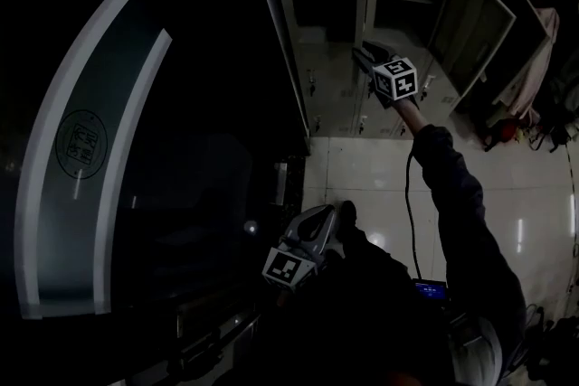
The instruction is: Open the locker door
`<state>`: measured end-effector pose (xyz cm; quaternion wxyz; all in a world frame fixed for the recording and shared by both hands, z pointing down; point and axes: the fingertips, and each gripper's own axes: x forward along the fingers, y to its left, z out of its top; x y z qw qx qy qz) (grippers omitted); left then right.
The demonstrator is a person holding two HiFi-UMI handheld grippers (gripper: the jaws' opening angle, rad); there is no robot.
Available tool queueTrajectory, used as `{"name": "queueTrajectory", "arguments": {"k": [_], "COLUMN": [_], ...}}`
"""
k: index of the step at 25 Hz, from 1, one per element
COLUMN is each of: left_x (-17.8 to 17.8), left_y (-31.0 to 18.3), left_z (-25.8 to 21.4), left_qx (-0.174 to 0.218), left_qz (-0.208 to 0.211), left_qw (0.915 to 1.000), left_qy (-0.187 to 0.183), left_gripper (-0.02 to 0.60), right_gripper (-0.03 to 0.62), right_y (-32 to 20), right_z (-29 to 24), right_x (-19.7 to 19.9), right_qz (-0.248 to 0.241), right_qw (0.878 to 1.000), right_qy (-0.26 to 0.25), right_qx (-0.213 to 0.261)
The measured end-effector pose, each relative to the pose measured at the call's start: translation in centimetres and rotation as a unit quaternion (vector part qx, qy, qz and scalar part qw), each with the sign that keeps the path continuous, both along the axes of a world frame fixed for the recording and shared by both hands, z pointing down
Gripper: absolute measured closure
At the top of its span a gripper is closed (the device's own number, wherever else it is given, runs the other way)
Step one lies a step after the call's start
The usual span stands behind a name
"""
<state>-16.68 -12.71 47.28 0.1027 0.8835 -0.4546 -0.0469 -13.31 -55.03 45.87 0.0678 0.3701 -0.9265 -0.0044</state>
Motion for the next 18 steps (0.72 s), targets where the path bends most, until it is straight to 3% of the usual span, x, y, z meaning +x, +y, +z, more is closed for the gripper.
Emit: {"name": "queueTrajectory", "arguments": {"k": [1, 3, 4, 5, 6, 9, 13, 18], "left_x": [0.6, 1.8, 2.3, 2.9, 3.6, 5.6, 8.7, 15.7], "left_y": [0.8, 2.1, 2.6, 3.1, 3.5, 3.9, 4.0, 5.2], "left_z": [0.0, -0.1, 0.0, 0.1, 0.2, 0.5, 1.1, 1.4], "left_qx": [-0.002, -0.006, -0.007, -0.009, -0.013, -0.023, -0.025, -0.03], "left_qz": [0.004, 0.01, 0.013, 0.016, 0.019, 0.025, 0.025, 0.032], "left_qw": [1.0, 0.9999, 0.9998, 0.9998, 0.9997, 0.9993, 0.9994, 0.999], "left_qy": [0.003, 0.008, 0.01, 0.011, 0.011, 0.013, 0.004, -0.004], "left_gripper": [0.571, 0.571, 0.571, 0.571, 0.571, 0.571, 0.571, 0.571], "right_gripper": [0.441, 0.34, 0.352, 0.432, 0.448, 0.508, 0.514, 0.513], "right_y": [0.3, 0.8, 1.1, 1.4, 1.9, 5.4, 16.7, 34.6], "right_z": [-0.1, -0.3, -0.3, -0.1, 0.3, 0.7, 1.6, 4.8], "right_x": [0.9, 3.0, 4.2, 5.5, 6.6, 8.6, 10.4, 19.0], "right_qz": [0.017, 0.053, 0.067, 0.074, 0.074, 0.035, -0.02, -0.012], "right_qw": [1.0, 0.999, 0.998, 0.997, 0.997, 0.999, 0.999, 0.991], "right_qy": [0.002, -0.008, -0.014, -0.012, -0.001, 0.021, -0.031, -0.12], "right_qx": [-0.004, -0.009, -0.01, -0.01, -0.01, -0.006, 0.008, -0.053]}}
